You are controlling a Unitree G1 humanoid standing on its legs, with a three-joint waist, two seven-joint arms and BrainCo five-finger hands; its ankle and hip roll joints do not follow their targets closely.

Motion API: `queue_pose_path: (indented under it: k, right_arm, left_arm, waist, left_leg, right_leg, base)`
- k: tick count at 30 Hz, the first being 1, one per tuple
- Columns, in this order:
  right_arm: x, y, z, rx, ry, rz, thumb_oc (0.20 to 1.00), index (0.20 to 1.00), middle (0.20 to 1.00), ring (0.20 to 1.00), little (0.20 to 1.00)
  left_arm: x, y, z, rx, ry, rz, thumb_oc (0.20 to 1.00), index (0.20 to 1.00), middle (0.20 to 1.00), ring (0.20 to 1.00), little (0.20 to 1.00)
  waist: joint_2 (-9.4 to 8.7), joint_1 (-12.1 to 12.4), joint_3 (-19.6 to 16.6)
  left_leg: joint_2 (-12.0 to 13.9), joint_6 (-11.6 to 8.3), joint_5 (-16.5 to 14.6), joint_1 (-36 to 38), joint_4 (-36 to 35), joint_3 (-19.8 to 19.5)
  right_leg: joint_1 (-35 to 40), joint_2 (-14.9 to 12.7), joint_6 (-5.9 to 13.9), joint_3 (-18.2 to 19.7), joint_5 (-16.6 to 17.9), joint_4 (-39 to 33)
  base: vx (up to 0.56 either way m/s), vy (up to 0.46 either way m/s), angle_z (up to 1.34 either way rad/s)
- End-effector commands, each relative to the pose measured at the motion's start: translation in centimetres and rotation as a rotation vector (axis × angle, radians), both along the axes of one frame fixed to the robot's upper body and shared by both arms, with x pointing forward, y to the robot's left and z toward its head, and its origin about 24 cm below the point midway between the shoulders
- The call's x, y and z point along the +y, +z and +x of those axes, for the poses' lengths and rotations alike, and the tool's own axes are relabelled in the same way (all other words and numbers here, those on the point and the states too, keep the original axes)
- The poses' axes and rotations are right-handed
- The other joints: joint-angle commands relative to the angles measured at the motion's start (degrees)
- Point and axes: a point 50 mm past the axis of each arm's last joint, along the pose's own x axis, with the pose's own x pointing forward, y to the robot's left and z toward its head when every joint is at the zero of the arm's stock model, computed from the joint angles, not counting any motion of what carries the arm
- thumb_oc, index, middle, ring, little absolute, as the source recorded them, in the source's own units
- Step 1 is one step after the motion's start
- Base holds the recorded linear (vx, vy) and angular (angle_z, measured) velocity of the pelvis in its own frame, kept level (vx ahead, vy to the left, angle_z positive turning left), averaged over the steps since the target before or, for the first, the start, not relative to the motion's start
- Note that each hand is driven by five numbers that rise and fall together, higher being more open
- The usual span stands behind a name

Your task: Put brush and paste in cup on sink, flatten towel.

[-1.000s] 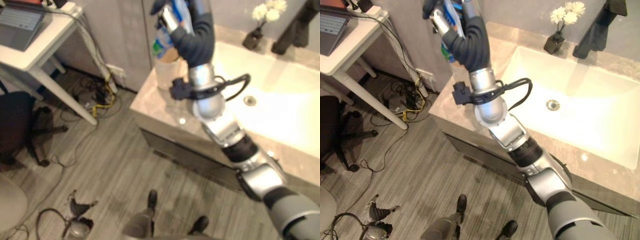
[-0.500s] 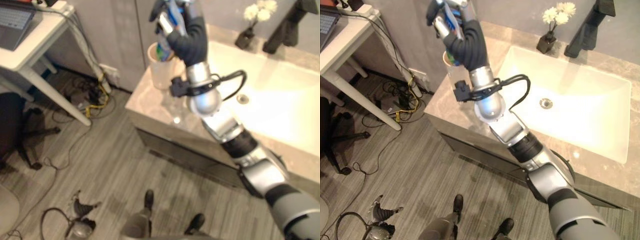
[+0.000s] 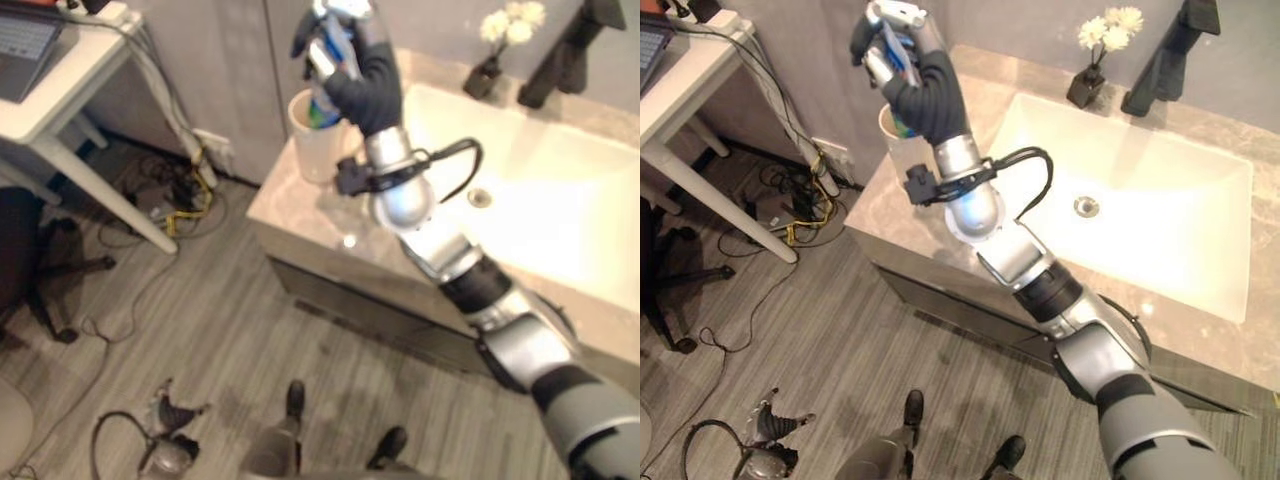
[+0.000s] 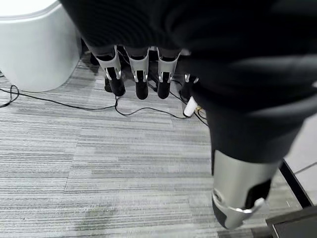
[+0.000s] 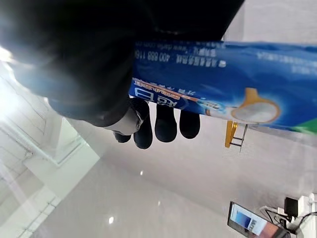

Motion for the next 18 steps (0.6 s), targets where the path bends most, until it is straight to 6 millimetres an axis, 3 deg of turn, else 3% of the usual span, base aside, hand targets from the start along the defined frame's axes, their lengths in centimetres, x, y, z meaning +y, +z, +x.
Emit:
queue_pose_path:
  k: [1,18]
  right_arm:
    - [1.4,4.7,-1.0,-0.140,0.053,0.013,0.200,0.200,0.200,0.200,0.200]
    - [1.8,5.6,0.6,-0.108,-0.002,-0.071,0.200,0.200,0.200,0.200,0.200]
  left_arm:
    - [0.7,0.0,0.0,0.041,-0.046,0.048,1.000,1.000,1.000,1.000,1.000]
    - [1.0,0.0,0.1,0.061,-0.058,0.046,1.000,1.000,1.000,1.000,1.000]
  waist:
    - [-1.43,0.9,-0.6]
    - [-3.69,1.3,-0.5]
  left_leg:
    - [-1.1,2.44,-5.6,1.1,0.7,-1.5]
    - [-0.9,2.45,-5.4,0.3,0.7,-1.9]
  right_leg:
    - [1.6,-2.3,2.91,2.9,4.1,-0.1]
    - [0.9,-1.6,2.89,3.4,4.7,-0.1]
  base:
    - [0.00,0.026,-0.08]
    - [0.00,0.004,-0.01]
